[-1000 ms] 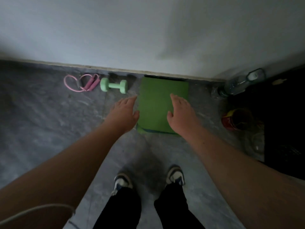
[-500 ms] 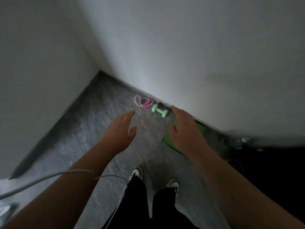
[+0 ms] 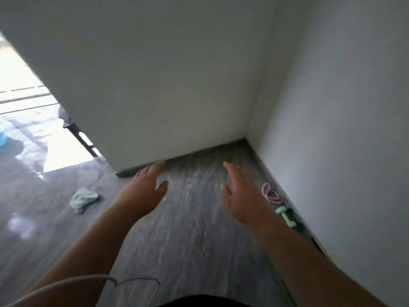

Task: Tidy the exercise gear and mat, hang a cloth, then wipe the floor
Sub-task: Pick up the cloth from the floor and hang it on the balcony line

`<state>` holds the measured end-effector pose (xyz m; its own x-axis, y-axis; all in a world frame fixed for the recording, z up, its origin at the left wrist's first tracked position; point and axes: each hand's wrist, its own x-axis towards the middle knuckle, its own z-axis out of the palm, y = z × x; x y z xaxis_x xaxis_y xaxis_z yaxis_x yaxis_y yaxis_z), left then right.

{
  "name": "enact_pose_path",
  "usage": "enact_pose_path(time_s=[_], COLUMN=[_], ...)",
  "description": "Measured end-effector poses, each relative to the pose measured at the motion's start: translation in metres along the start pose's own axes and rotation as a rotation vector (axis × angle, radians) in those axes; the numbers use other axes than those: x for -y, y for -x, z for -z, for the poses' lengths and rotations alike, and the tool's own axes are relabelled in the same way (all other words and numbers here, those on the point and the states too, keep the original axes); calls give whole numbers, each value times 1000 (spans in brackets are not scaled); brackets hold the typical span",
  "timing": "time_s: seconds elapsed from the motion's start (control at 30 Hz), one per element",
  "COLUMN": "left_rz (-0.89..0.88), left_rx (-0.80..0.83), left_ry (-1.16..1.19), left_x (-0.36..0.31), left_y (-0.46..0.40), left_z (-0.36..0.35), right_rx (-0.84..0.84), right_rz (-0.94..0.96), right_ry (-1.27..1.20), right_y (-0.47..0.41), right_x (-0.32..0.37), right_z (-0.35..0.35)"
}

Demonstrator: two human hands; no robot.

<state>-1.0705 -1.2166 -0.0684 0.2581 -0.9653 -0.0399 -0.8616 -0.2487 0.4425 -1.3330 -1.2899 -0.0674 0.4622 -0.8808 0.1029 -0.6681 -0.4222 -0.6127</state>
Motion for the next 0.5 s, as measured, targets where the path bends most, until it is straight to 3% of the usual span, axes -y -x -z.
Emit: enact_pose_path(time_s=[0.27, 0.5], left_rz=[349, 592], left_rx=[-102, -219], left_ry=[-52, 16], left_x=[226, 337], left_y=[154, 243], left_z=[113, 173], right_rx=[161, 361], right_rz=[223, 405], right_ry=[-32, -28], right_y=[-9, -7], right_x=[216, 355], right_z=[-166, -263])
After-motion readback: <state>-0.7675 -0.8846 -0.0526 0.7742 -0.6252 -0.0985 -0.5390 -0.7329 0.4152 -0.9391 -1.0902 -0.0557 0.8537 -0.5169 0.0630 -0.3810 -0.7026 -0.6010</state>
